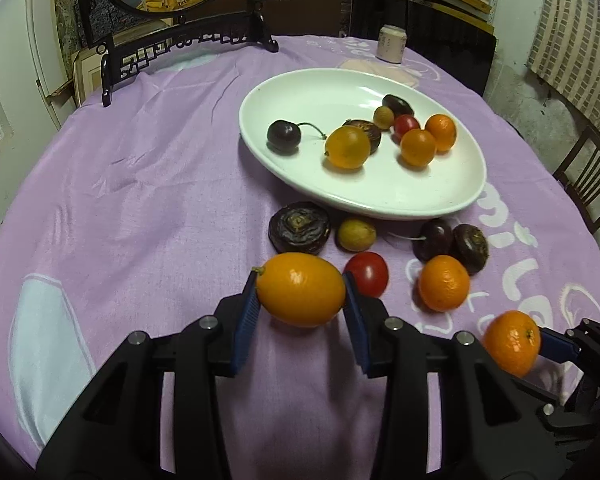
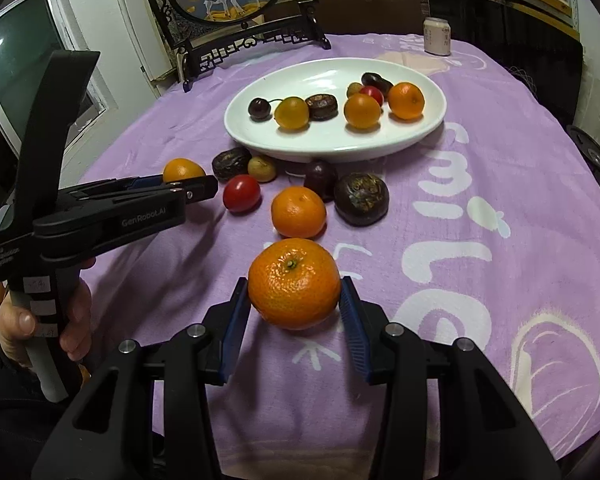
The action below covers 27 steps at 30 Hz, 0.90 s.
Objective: Organize fruits
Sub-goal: 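Carry both fruits over the white plate and open both grippers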
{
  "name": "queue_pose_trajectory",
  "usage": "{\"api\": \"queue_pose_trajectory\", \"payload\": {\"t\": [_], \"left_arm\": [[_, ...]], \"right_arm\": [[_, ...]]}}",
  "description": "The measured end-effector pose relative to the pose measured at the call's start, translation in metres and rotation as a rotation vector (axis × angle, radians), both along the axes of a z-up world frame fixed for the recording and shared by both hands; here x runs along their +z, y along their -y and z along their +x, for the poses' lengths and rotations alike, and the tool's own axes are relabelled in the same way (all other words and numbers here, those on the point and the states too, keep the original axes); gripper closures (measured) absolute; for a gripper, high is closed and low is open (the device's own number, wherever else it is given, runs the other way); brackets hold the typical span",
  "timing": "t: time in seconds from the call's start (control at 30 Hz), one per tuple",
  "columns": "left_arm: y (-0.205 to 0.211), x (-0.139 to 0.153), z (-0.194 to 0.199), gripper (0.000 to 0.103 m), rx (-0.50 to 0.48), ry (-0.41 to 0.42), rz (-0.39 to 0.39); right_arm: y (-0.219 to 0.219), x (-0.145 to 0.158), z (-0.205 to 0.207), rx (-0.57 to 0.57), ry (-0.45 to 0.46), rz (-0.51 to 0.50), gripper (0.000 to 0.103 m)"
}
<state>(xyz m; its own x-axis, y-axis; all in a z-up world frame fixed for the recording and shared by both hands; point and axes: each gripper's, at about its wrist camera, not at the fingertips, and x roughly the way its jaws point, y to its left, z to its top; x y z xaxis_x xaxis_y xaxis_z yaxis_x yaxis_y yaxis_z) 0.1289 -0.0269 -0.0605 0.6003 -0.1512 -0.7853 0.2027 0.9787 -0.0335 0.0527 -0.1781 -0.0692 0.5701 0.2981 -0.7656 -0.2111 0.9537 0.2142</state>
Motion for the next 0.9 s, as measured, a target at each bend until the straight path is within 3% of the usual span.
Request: {"api": "queue_pose_trajectory", "payload": {"t": [0.2, 0.4, 0.63, 0.9], "left_arm": [[-0.006, 0.017, -0.009, 0.062, -0.01, 0.018, -0.037], [-0.006, 0.055, -0.003, 0.062, -0.033, 0.076, -0.049], [0.014, 0.077, 0.087, 0.062, -0.028, 0.029, -0.025], [0.038, 0.042, 0.18, 0.062, 0.0, -0.086, -0.001]], "right_arm": [[-0.002, 0.01, 0.006, 0.005, 0.015, -0.005, 0.058], [0.004, 0.034, 0.04, 0.0, 0.068, -0.021, 0.058], [0.001, 0.053, 0.115, 0.014, 0.1, -0.068, 0.058], [0.002, 0.033, 0.197, 0.011, 0.026, -0.095, 0.058]]}}
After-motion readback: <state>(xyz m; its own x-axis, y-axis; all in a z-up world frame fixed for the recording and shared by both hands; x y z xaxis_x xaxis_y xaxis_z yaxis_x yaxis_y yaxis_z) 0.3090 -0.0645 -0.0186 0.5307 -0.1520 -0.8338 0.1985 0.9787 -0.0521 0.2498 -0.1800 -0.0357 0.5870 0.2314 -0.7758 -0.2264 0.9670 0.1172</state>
